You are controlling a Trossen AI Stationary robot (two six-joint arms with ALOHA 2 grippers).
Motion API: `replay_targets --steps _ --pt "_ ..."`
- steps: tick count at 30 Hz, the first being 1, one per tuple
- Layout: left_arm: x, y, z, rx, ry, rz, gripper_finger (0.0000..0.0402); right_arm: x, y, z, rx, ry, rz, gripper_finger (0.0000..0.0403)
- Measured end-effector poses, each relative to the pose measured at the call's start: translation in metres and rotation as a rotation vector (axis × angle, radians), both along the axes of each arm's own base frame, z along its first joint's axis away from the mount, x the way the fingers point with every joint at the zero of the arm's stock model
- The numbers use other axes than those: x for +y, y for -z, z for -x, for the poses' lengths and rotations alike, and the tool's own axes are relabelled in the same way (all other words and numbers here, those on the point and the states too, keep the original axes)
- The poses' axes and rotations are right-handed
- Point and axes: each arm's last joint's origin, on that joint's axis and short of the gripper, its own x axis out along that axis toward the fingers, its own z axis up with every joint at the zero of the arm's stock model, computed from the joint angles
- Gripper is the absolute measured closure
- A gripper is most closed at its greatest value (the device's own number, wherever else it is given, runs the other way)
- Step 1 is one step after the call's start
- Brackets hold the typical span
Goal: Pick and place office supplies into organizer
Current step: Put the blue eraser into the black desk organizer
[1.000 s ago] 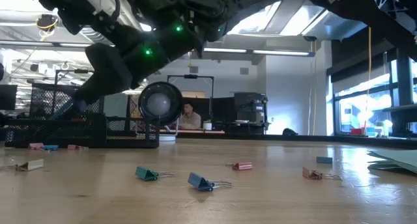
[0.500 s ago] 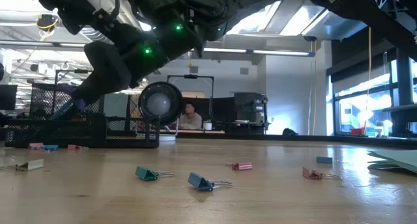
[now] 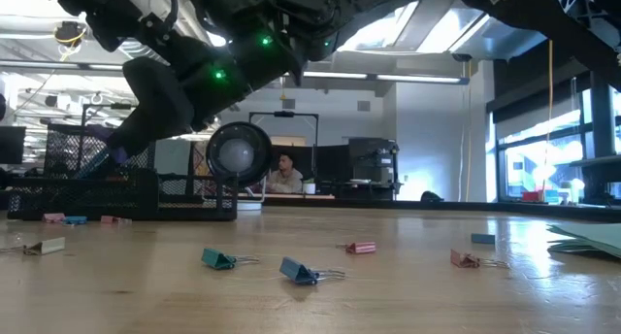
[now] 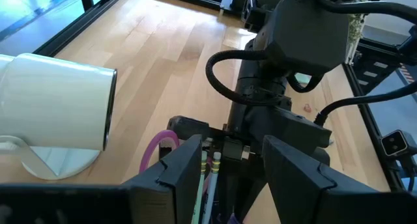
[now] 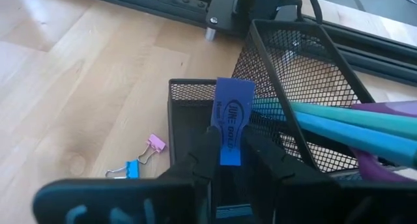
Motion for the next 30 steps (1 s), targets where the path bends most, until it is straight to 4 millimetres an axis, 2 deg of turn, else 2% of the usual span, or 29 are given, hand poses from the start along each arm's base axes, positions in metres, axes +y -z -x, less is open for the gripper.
replay_targets --steps 18,27,30 --pt "0.0 0.0 0.0 -0.002 -0.009 0.017 0.0245 0.0 0.001 -0.004 -0.05 -0.01 0.019 0.0349" --pt "0.0 0.0 0.0 -0.001 -0.009 0.017 0.0245 0.0 0.011 -0.005 -0.034 -0.011 0.018 0.0349" --pt "0.0 0.0 0.0 -0.002 -0.009 0.017 0.0245 0.0 0.021 -0.006 -0.017 -0.011 0.018 0.0349"
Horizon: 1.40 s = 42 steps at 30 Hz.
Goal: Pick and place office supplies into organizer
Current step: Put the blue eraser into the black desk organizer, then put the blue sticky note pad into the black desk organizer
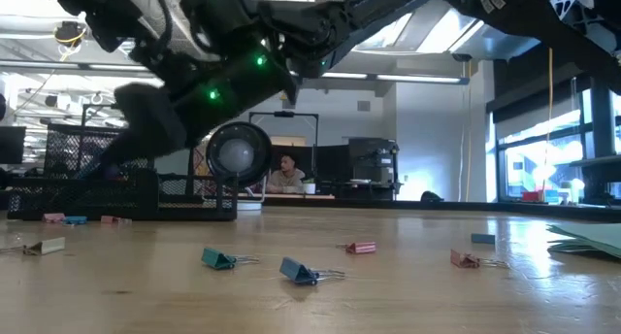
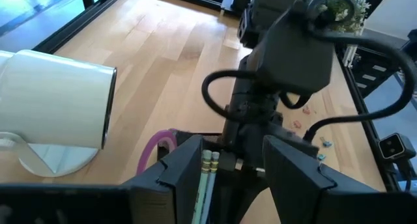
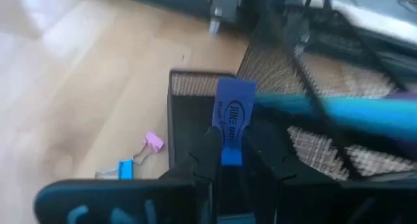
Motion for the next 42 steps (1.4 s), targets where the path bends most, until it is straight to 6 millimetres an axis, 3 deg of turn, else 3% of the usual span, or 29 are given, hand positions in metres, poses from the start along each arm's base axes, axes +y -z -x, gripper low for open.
replay_targets --steps 4,16,30,42 --pt "0.0 0.0 -0.0001 0.0 0.0 0.0 0.0245 0.0 0.0083 -0.0008 0.008 0.001 -0.001 0.0349" --pt "0.0 0.0 -0.0001 0.0 0.0 0.0 0.0245 0.0 0.0084 -0.0008 0.009 0.001 -0.002 0.0347" --pt "0.0 0.0 -0.0001 0.0 0.0 0.0 0.0245 0.0 0.0087 -0.0007 0.012 0.001 -0.002 0.026" --pt "0.0 0.0 -0.0001 0.0 0.001 0.0 0.0245 0.0 0.0073 -0.0004 0.013 0.003 -0.001 0.0249"
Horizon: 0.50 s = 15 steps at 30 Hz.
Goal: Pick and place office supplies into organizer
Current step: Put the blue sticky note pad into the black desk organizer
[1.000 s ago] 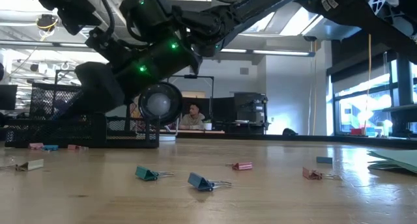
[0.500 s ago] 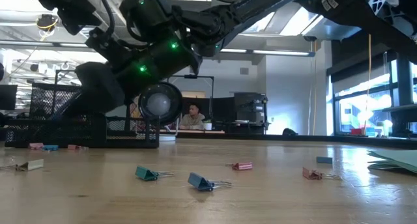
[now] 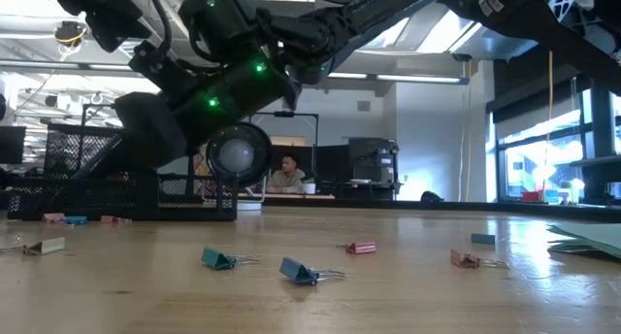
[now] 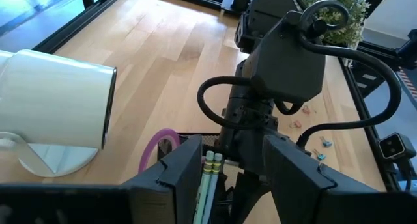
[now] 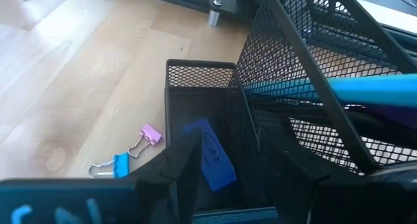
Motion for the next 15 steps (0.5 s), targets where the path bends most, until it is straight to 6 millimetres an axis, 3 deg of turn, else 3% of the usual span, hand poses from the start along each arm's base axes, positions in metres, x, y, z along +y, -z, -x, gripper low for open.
replay_targets --steps 8,15 --pt "0.0 0.0 0.0 -0.001 -0.004 0.008 0.0245 0.006 -0.025 0.003 0.034 0.003 -0.021 0.0249" --pt "0.0 0.0 0.0 -0.002 -0.012 0.023 0.0245 0.015 -0.057 0.006 0.193 -0.017 -0.007 0.0248"
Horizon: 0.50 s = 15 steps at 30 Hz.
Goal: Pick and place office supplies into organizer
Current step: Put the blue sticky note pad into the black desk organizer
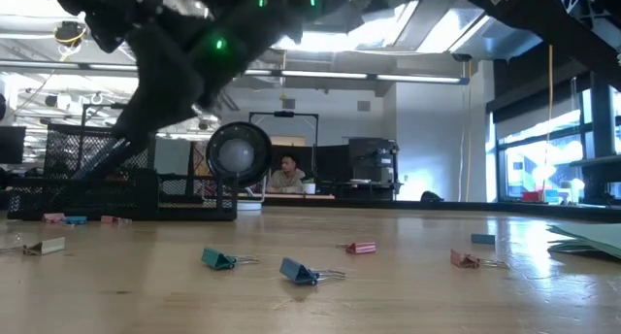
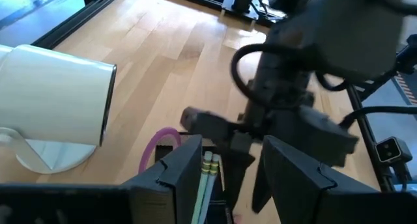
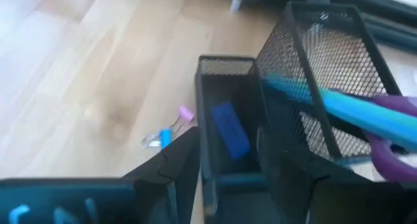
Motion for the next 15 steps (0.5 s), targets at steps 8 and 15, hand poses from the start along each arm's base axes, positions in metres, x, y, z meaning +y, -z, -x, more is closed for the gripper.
replay_targets --steps 8,15 --pt "0.0 0.0 0.0 0.0 -0.023 0.007 0.0245 0.002 -0.033 0.013 0.162 0.025 -0.018 0.0204" --pt "0.001 0.0 0.0 -0.005 -0.056 0.036 0.0245 0.0 -0.04 0.037 0.365 0.122 -0.071 0.0163"
